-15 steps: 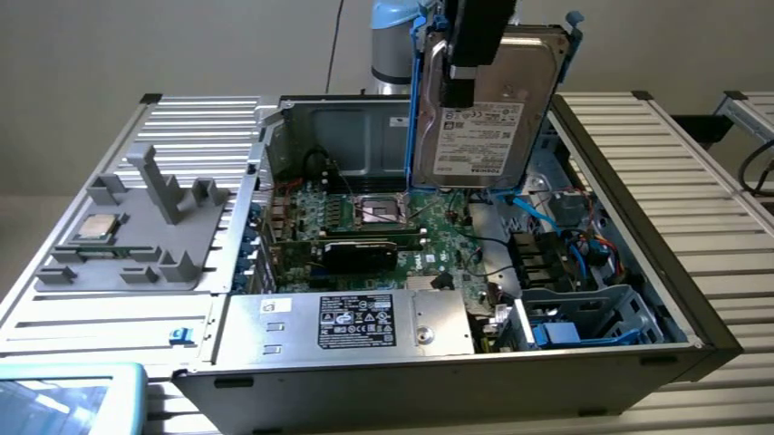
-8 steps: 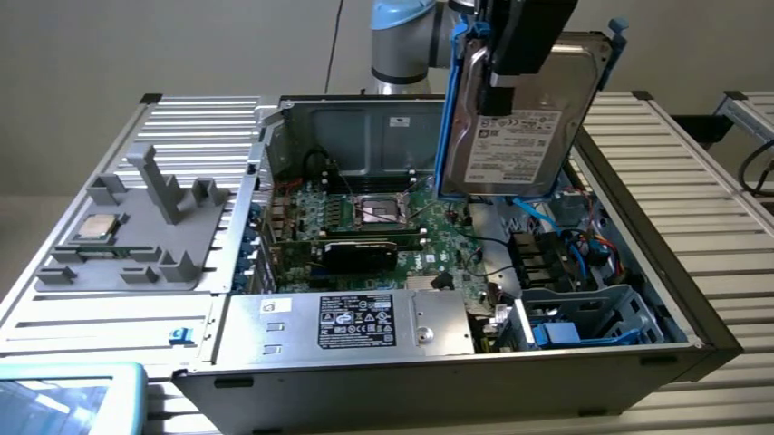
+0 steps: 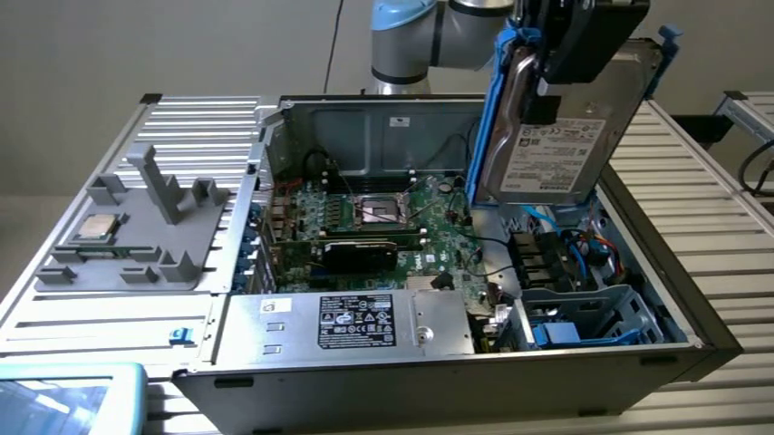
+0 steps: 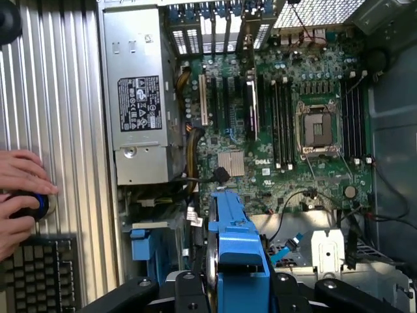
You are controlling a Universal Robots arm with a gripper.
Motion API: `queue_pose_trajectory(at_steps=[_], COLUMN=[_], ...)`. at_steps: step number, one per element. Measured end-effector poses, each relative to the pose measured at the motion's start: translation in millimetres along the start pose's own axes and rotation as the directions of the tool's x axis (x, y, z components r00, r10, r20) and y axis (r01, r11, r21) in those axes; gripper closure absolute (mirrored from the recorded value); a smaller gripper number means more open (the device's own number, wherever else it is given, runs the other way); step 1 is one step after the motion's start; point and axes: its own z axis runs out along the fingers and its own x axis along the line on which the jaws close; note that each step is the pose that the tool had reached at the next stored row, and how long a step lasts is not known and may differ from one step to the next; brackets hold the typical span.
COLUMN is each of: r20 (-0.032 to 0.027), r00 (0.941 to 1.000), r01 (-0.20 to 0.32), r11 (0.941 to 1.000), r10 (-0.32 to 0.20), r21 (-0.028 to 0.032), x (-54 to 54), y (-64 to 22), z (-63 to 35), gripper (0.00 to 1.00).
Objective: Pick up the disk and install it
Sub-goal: 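Pick up the disk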
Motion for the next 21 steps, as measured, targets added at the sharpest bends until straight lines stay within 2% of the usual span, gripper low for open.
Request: queue_pose_trajectory(at_steps=[5, 11, 21], r20=[-0.0014, -0.0023, -0.0024], r00=[1.0, 1.0, 1.0], r01=[0.0, 0.0, 0.0], r11=[1.0, 1.0, 1.0], r10=[0.0, 0.0, 0.0], r21=[0.0001, 0.0002, 0.0002], x=[7.9, 20.8, 47.4], y=[-15.0, -29.2, -44.1], z=[-4.2, -8.5, -9.4], gripper=[0.63, 0.63, 0.63])
